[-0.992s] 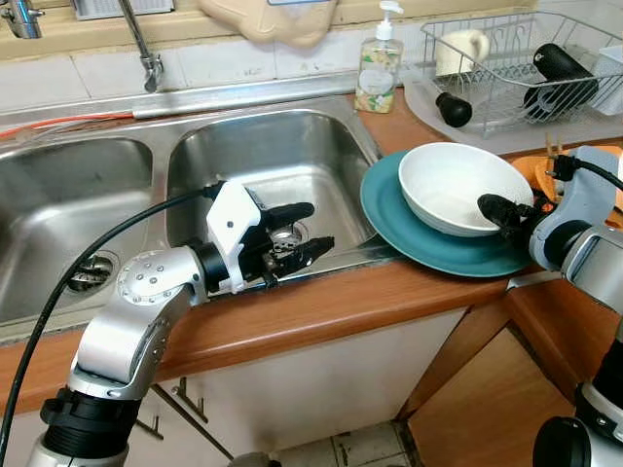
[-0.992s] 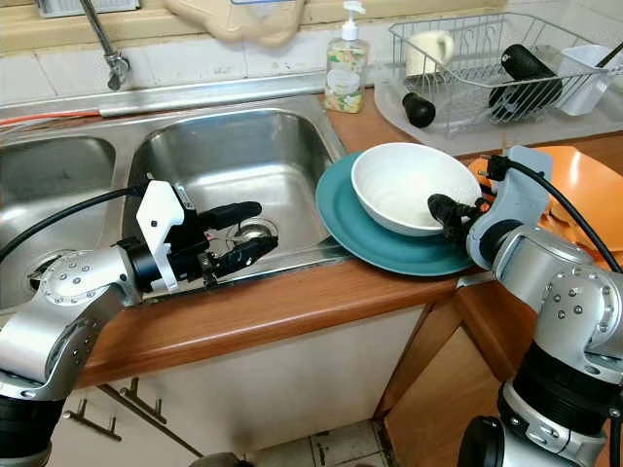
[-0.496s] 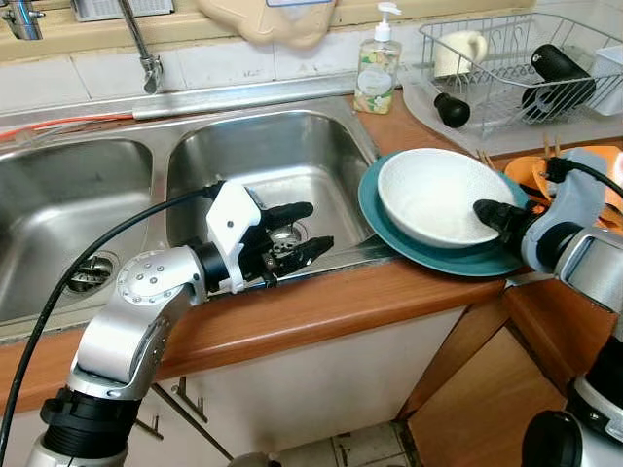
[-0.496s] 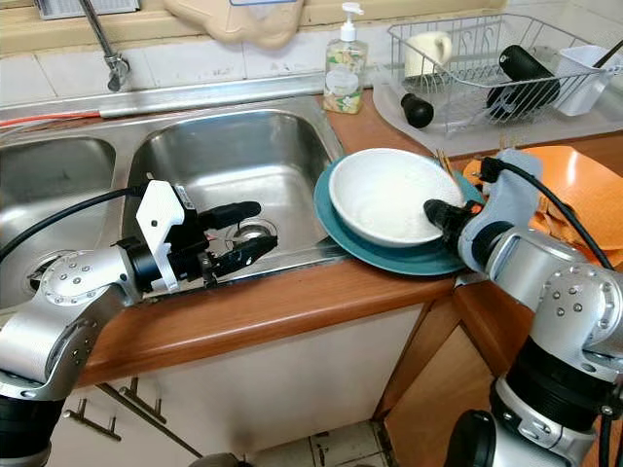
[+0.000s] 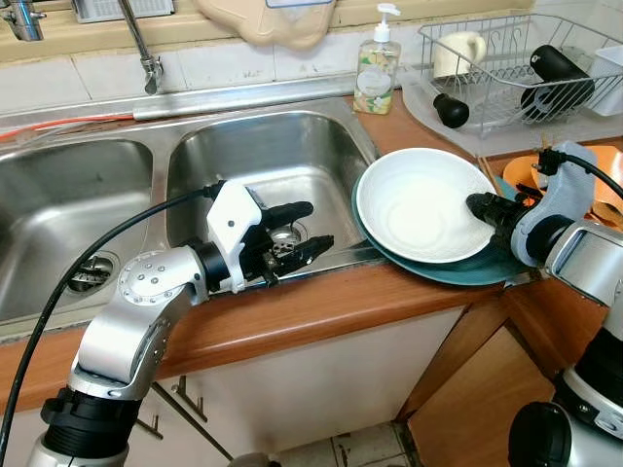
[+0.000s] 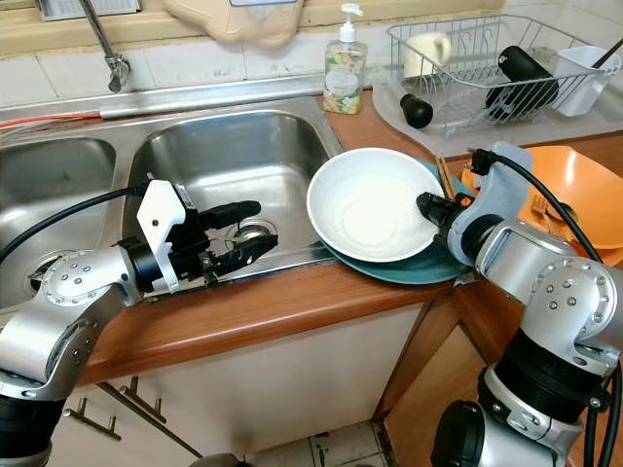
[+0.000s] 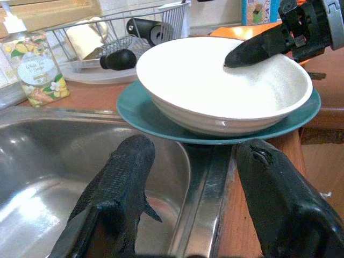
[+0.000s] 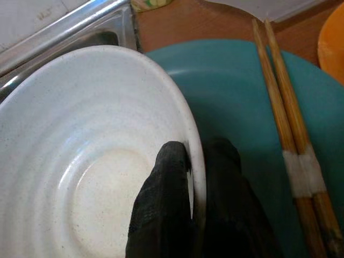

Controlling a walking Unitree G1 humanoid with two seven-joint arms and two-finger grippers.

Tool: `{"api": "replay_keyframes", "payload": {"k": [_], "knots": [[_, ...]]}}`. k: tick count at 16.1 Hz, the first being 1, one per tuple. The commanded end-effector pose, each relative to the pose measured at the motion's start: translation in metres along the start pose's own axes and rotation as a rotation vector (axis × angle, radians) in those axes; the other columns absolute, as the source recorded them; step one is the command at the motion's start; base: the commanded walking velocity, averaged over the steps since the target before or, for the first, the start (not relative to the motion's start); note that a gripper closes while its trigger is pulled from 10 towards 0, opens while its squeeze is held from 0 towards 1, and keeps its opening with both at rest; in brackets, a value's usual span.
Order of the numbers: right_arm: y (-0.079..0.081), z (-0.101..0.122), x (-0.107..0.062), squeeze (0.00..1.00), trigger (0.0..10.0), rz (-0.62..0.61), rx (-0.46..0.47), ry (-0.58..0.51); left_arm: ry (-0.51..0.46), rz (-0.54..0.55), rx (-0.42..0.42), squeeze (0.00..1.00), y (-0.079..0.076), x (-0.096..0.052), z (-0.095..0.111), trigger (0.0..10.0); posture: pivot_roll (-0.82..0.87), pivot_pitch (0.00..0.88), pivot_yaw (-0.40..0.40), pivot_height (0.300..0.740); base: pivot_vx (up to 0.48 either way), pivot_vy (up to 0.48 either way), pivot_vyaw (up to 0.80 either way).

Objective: Kitchen organization

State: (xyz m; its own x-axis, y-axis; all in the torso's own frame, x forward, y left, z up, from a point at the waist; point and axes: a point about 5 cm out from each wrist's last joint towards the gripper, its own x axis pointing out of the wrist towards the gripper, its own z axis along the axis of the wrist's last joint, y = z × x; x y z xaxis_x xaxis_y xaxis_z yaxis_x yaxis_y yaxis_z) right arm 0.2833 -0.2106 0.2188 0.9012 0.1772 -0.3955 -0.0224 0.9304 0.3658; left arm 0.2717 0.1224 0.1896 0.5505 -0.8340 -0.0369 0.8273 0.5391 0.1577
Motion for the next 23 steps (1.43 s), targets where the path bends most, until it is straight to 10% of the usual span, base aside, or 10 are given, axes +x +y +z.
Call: {"api": "replay_keyframes", "payload": {"k": [1, 10, 17, 18, 19, 20, 21, 23], "knots": [[0.005, 0.003, -0.002, 0.0, 0.0, 0.017, -0.007, -0.014, -0.009, 0.0, 0.014, 0.0, 0.0, 0.001, 0.005, 10.0, -0.05, 0.0, 0.047, 0.74, 0.0, 0.0, 0.0], [0.011, 0.018, -0.004, 0.0, 0.0, 0.075, -0.009, -0.131, -0.03, 0.035, 0.007, 0.0, 0.005, 0.002, 0.008, 10.0, -0.05, 0.0, 0.048, 0.74, 0.0, 0.0, 0.0], [0.048, 0.053, -0.016, 0.0, 0.0, 0.21, -0.389, -0.496, -0.139, 0.113, -0.096, 0.0, 0.014, 0.008, 0.02, 10.0, -0.04, 0.0, 0.048, 0.74, 0.0, 0.0, 0.0], [0.056, 0.053, -0.014, 0.0, 0.0, 0.21, -0.485, -0.515, -0.179, 0.111, -0.144, 0.95, 0.013, 0.01, 0.022, 10.0, -0.05, 0.0, 0.052, 0.74, 0.0, 0.0, 0.0], [0.065, 0.05, -0.011, 0.0, 0.0, 0.227, -0.584, -0.534, -0.211, 0.116, -0.179, 1.0, 0.013, 0.01, 0.024, 10.0, -0.05, 0.0, 0.052, 0.74, 0.0, 0.0, 0.0], [0.073, 0.047, -0.007, 0.0, 0.0, 0.24, -0.662, -0.554, -0.225, 0.127, -0.194, 1.0, 0.014, 0.011, 0.024, 10.0, -0.04, 0.0, 0.048, 0.74, 0.0, 0.0, 0.0], [0.081, 0.046, -0.005, 0.0, 0.0, 0.276, -0.689, -0.578, -0.238, 0.136, -0.211, 0.22, 0.015, 0.011, 0.026, 10.0, -0.03, 0.0, 0.045, 0.74, 0.0, 0.0, 0.0], [0.092, 0.043, -0.004, 0.0, 0.0, 0.333, -0.723, -0.616, -0.246, 0.148, -0.227, 0.0, 0.017, 0.011, 0.026, 10.0, -0.03, 0.0, 0.042, 0.74, 0.0, 0.0, 0.0]]}}
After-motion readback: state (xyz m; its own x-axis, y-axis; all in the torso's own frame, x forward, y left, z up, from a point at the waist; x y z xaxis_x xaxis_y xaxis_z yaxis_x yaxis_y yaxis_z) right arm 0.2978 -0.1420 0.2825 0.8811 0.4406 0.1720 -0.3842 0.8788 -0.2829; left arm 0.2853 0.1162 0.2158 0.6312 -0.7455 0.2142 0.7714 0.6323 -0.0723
